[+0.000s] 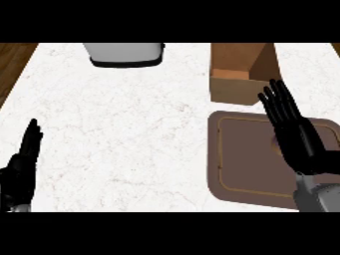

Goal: Pick the can from the tray and place it in the cardboard box

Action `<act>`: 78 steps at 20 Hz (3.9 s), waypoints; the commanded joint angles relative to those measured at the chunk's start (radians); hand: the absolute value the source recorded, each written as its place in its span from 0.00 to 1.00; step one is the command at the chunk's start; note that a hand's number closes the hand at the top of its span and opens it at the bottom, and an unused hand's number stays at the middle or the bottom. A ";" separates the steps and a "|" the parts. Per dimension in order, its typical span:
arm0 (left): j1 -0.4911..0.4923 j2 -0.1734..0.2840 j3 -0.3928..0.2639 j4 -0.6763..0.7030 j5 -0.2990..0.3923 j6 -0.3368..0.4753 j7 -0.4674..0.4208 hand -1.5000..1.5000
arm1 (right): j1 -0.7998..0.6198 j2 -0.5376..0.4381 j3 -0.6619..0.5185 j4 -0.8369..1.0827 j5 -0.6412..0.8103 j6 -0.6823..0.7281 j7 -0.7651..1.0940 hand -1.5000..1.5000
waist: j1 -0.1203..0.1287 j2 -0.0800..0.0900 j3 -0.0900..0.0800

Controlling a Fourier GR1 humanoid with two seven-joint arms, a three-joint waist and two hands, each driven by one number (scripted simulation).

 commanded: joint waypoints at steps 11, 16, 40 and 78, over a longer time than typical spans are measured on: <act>-0.053 0.067 -0.107 0.008 -0.058 -0.136 0.011 0.50 | 0.196 -0.141 -0.544 0.309 -0.025 0.085 -0.715 0.00 | -0.090 0.029 -0.023; -0.102 0.073 -0.113 0.046 -0.062 -0.163 0.023 0.50 | 0.315 -0.233 -0.548 0.387 0.184 0.164 -1.079 0.00 | -0.067 0.024 -0.030; -0.219 -0.024 -0.123 0.107 -0.158 -0.210 0.092 0.50 | 0.648 -0.212 -0.485 -0.191 0.764 -0.101 -0.391 0.00 | -0.009 0.011 -0.040; -0.241 -0.111 0.074 0.137 -0.296 -0.385 0.052 0.50 | 0.165 0.020 -0.375 0.110 1.230 -0.065 -0.187 0.00 | -0.007 0.011 -0.039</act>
